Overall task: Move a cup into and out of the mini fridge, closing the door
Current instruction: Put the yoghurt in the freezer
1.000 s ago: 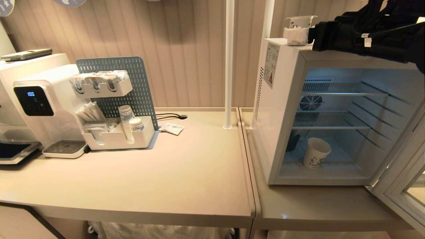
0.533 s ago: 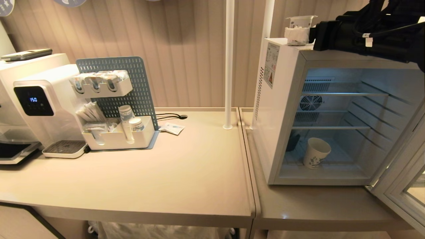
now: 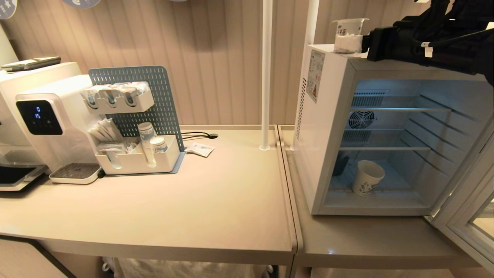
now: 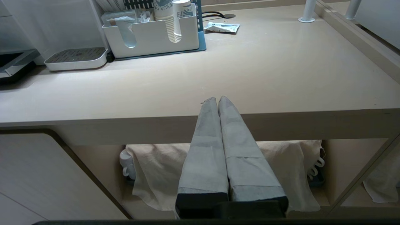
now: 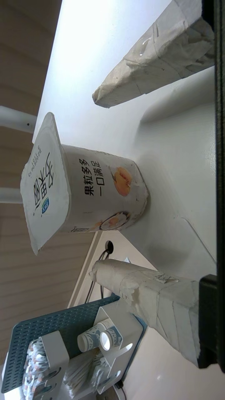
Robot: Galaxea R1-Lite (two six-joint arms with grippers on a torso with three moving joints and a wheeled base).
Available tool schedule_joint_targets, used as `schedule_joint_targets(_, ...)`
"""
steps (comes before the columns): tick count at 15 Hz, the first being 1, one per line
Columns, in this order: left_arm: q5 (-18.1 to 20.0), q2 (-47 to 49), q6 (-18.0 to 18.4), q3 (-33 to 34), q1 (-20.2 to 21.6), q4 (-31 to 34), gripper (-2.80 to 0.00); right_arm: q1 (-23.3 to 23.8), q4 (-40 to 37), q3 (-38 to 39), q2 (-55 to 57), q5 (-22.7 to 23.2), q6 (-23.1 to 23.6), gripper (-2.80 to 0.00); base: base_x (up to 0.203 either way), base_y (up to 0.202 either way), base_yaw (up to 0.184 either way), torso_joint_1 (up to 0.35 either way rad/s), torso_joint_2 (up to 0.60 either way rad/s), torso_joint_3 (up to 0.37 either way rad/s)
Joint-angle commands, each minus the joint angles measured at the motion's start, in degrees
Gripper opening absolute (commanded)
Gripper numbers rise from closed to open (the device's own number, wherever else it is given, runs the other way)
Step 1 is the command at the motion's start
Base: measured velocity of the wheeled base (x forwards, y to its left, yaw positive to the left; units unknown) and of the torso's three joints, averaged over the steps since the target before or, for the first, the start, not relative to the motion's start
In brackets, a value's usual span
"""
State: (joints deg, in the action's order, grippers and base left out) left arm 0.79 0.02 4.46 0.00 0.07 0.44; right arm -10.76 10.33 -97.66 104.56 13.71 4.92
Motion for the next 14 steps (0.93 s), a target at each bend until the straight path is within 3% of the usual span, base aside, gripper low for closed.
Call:
schedule_joint_targets(1, 0.0, 0.0, 0.0, 0.0, 0.0, 0.0, -2.80, 0.7, 0.0, -0.2, 0.7, 0.0, 0.2, 0.00, 0.000, 0.000, 0.000, 0.000, 0.00, 0.000)
schedule_joint_targets(11, 0.0, 0.0, 0.0, 0.0, 0.0, 0.0, -2.80, 1.2, 0.4, -0.6, 1.9, -0.8, 0.5, 0.00, 0.000, 0.000, 0.000, 0.000, 0.00, 0.000)
schedule_joint_targets(12, 0.0, 0.0, 0.0, 0.0, 0.0, 0.0, -2.80, 1.2, 0.6, -0.7, 2.0, -0.7, 0.6, -2.80, 0.000, 0.000, 0.000, 0.000, 0.00, 0.000)
schedule_joint_targets(14, 0.0, 0.0, 0.0, 0.0, 0.0, 0.0, -2.80, 1.2, 0.2, -0.3, 1.9, -1.1, 1.1, -2.80, 0.000, 0.000, 0.000, 0.000, 0.00, 0.000)
